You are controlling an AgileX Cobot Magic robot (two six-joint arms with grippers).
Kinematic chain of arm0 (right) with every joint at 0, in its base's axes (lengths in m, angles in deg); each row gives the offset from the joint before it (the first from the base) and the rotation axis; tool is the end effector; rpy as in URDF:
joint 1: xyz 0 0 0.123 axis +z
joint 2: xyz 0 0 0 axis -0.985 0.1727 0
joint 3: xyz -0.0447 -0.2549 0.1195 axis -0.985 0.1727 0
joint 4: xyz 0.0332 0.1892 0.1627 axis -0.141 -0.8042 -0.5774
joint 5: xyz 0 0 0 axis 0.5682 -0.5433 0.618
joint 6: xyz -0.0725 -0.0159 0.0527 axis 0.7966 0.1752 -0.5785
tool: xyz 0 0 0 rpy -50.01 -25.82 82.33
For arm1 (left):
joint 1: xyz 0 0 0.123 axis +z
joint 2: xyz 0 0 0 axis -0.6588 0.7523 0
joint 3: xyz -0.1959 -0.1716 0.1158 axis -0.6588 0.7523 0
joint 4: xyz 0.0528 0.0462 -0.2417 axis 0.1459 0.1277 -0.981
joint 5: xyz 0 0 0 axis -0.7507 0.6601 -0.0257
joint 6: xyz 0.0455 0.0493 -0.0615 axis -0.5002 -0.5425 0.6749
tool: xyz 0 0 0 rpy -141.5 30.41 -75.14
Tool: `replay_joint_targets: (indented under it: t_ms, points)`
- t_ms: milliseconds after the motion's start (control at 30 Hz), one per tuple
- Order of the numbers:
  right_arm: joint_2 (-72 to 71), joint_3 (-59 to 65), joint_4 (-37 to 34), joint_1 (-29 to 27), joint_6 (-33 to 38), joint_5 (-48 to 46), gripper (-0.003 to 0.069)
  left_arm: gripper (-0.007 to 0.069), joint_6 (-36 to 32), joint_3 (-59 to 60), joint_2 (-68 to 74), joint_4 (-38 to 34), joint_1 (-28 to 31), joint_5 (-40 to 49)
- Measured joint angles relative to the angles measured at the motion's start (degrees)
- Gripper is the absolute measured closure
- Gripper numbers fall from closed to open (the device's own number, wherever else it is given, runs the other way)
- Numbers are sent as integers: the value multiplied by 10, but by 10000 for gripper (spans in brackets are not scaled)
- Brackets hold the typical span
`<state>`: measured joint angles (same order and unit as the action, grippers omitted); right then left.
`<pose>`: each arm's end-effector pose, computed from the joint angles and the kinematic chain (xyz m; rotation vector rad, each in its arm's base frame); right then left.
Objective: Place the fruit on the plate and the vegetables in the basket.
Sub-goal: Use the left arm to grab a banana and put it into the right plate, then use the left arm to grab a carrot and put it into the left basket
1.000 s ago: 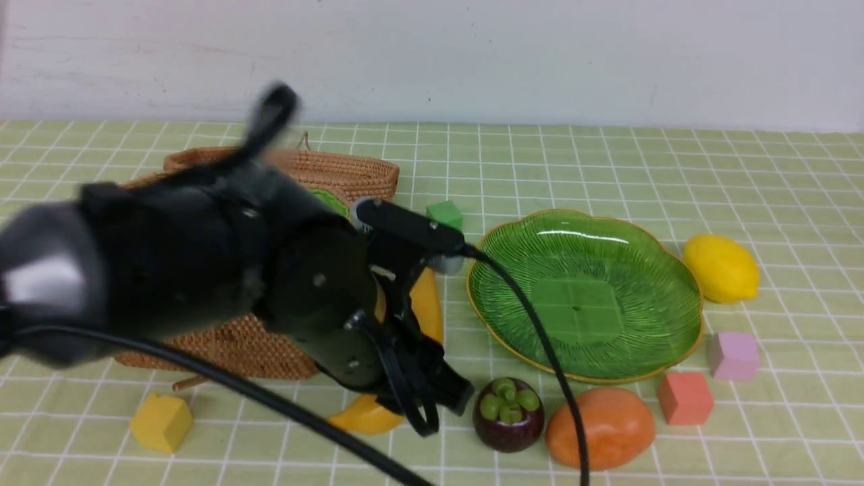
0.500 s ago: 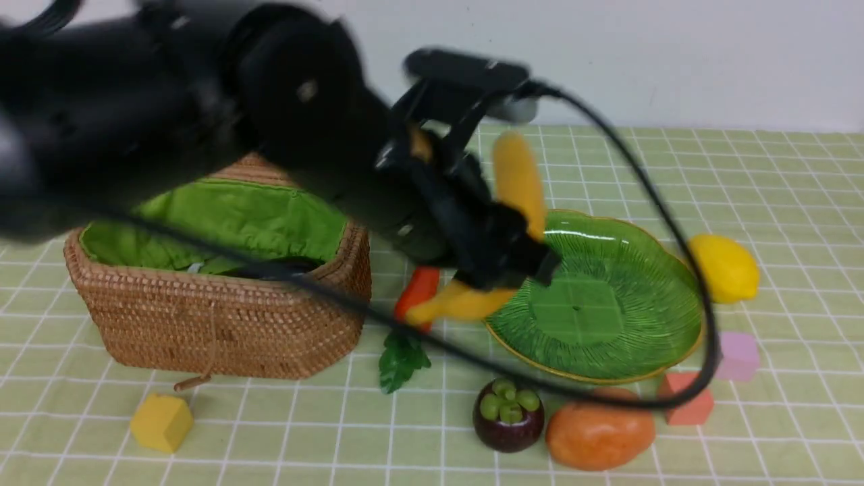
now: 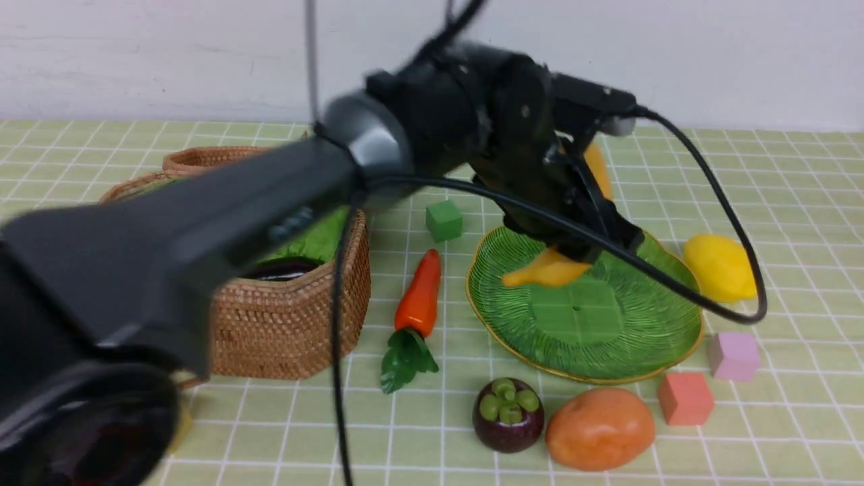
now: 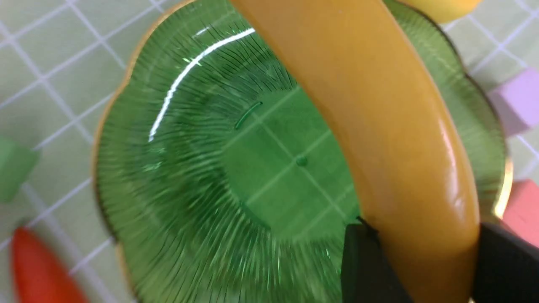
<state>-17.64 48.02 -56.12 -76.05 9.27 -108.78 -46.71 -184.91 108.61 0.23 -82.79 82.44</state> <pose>0.0510 0.0079 0.1729 -0.0071 1.8943 0.1592 0.3718 -0.3412 0.2761 0.8519 2.3106 -0.4623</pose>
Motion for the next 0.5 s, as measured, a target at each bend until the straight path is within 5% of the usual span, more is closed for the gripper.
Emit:
replay_joint_targets:
  t_ms: [133, 233, 300, 400, 500]
  points:
    - [0, 0, 0, 0, 0, 0, 419, 267, 2, -30, 39, -5, 0, 0]
    - [0, 0, 0, 0, 0, 0, 419, 57, 20, -34, 49, -5, 3, 6]
    - [0, 0, 0, 0, 0, 0, 419, -9, 26, -36, 39, -2, 4, 19]
    - [0, 0, 0, 0, 0, 0, 419, -27, 36, -36, 16, 8, 4, 56]
    - [0, 0, 0, 0, 0, 0, 419, 48, 69, -38, -32, 33, 9, 137]
